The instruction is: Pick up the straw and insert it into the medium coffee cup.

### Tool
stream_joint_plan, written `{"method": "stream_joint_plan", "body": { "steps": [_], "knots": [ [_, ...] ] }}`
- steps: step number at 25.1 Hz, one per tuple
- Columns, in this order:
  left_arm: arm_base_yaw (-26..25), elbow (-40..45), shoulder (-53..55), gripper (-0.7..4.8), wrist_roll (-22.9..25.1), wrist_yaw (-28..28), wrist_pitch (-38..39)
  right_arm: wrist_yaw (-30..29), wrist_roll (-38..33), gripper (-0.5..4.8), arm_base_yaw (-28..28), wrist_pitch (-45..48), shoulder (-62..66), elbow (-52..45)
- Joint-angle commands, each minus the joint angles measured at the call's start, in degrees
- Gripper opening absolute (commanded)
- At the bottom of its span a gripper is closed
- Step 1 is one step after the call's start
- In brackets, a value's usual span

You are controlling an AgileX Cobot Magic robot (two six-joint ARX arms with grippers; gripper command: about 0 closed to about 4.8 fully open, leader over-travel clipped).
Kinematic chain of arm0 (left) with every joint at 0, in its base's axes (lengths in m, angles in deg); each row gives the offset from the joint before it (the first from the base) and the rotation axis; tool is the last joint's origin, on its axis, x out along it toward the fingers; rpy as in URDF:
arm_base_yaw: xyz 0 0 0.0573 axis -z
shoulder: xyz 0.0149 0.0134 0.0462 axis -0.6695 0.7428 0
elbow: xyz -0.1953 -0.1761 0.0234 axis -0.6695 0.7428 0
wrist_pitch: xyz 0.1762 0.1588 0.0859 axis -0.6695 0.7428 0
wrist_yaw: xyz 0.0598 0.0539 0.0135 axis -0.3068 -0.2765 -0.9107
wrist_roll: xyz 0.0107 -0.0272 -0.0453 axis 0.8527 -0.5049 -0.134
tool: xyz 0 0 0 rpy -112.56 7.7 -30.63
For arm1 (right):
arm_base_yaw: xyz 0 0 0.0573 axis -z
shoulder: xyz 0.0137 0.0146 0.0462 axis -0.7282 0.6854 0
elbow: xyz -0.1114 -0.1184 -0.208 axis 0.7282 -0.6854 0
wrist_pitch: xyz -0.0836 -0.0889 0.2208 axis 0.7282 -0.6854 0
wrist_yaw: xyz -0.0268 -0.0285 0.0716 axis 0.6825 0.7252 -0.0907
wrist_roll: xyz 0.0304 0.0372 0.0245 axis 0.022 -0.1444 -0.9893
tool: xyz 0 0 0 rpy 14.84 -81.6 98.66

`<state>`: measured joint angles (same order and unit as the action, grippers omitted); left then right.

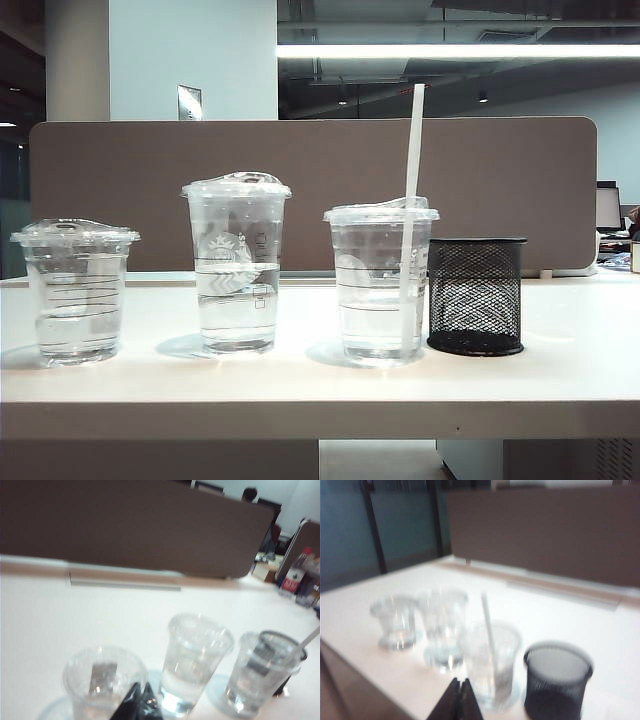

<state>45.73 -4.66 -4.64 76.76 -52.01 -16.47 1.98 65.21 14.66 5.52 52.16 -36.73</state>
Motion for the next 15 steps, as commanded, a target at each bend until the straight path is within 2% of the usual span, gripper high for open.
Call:
{"method": "stream_joint_plan", "body": {
  "steps": [1,7,10,15],
  "knots": [
    [0.04,3.63,-0.02,-0.04,-0.33,0.00,-3.04,-1.53,-1.44,-0.05,-0.09,1.88,-0.09,-4.09],
    [0.04,9.99,-0.02,-0.04,-0.31,0.20,-1.88,-1.73,-2.25,-0.05,-0.09,2.27,-0.09,-11.02],
    [0.04,10.71,-0.02,-0.04,-0.31,0.22,1.49,-1.73,-2.25,-0.03,-0.09,1.90,-0.09,-13.38],
    [0.04,10.69,-0.02,-0.04,0.13,0.11,2.12,-1.42,-2.05,0.00,0.09,1.36,-0.02,-14.80]
  ]
}}
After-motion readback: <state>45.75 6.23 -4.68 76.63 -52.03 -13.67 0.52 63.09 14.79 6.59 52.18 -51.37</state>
